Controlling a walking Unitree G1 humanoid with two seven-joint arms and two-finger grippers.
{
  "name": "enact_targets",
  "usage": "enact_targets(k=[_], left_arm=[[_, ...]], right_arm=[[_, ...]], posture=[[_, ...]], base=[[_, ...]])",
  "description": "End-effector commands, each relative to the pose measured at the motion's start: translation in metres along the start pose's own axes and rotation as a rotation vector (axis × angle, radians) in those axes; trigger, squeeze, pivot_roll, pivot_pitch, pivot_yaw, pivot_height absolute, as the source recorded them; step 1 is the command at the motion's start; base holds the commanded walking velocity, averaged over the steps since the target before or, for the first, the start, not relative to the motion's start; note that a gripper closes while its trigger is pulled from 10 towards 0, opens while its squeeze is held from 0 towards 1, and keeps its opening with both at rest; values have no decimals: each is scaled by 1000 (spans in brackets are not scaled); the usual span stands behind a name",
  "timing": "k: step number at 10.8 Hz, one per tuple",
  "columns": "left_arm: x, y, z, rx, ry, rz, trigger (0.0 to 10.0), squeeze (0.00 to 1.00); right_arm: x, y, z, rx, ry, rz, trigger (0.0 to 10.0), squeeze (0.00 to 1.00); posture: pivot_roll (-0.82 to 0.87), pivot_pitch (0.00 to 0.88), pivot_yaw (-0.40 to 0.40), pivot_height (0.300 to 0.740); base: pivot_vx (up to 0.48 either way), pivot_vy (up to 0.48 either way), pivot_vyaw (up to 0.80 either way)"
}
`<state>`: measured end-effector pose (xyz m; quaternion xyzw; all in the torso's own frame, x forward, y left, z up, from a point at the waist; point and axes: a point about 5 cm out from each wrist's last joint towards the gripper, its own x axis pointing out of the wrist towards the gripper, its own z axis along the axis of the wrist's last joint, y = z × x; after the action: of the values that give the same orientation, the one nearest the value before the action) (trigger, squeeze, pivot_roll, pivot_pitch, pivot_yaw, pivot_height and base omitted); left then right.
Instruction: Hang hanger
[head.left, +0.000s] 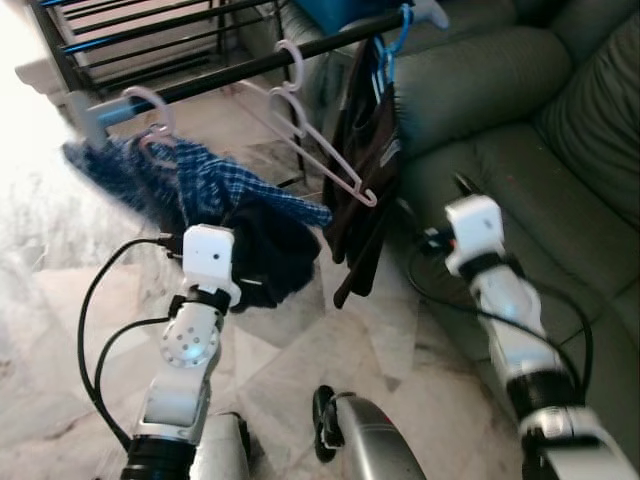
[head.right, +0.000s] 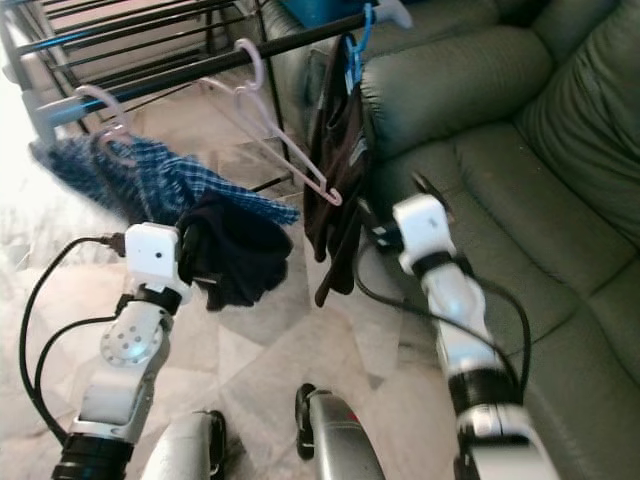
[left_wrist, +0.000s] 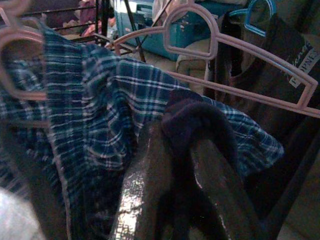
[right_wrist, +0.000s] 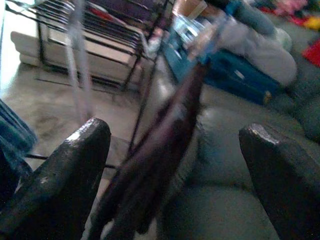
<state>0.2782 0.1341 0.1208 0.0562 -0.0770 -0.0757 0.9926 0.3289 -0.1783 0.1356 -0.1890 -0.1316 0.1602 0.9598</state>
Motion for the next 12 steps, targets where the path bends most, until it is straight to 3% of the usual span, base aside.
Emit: enact_targets(k=[1,7,12], left_arm=[[-1,0,3,-1,-10,1,10000,0],[-1,-2,4,-17,-15,-5,10000,0],[-4,-8,1,12,-1,-36,10000,0]], right_arm=[[-2,-2,-4,-27,15,28,10000,0],[-2,-2,-6,-1,1,18,10000,0],[-3,-27,-4,-128,2,-132,10000,0]], posture=[[35,263,-66,740],[35,266,-65,740],[33,267,-67,740]], base=[[274,394,0],[282,388,82],[0,0,0]])
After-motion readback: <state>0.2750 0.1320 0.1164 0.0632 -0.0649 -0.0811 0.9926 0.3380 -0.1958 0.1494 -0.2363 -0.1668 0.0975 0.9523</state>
